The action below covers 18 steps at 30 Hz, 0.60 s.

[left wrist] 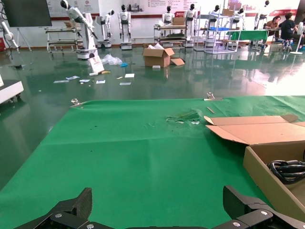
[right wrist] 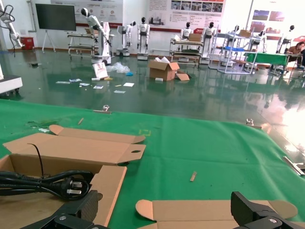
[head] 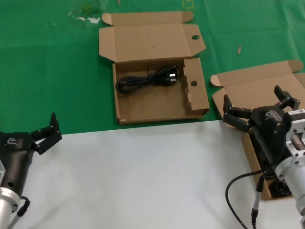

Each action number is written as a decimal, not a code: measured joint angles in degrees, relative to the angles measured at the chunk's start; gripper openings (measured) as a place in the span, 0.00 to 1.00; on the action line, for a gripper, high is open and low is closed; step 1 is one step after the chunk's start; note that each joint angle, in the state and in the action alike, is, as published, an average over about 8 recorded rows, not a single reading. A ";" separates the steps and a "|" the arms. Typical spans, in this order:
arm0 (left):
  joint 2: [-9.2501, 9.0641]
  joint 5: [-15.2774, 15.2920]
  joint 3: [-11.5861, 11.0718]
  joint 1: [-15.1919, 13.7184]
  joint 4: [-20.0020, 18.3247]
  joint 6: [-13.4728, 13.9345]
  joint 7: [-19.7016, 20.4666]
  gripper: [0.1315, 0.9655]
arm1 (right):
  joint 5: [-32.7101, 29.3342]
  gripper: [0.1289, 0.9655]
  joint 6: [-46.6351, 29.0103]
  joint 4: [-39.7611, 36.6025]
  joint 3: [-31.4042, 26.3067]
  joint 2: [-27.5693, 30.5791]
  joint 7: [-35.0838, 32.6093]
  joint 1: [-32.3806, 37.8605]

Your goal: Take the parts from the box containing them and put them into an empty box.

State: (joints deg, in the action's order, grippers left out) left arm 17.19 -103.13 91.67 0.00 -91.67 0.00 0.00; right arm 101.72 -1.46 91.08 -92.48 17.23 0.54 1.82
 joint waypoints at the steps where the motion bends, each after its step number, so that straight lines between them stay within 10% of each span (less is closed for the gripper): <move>1: 0.00 0.00 0.00 0.00 0.00 0.00 0.00 1.00 | 0.00 1.00 0.00 0.00 0.00 0.00 0.00 0.00; 18: 0.00 0.00 0.00 0.00 0.00 0.00 0.00 1.00 | 0.00 1.00 0.00 0.00 0.00 0.00 0.00 0.00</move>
State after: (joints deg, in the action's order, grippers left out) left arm 17.19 -103.13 91.67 0.00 -91.67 0.00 0.00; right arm 101.72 -1.46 91.08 -92.48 17.23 0.54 1.82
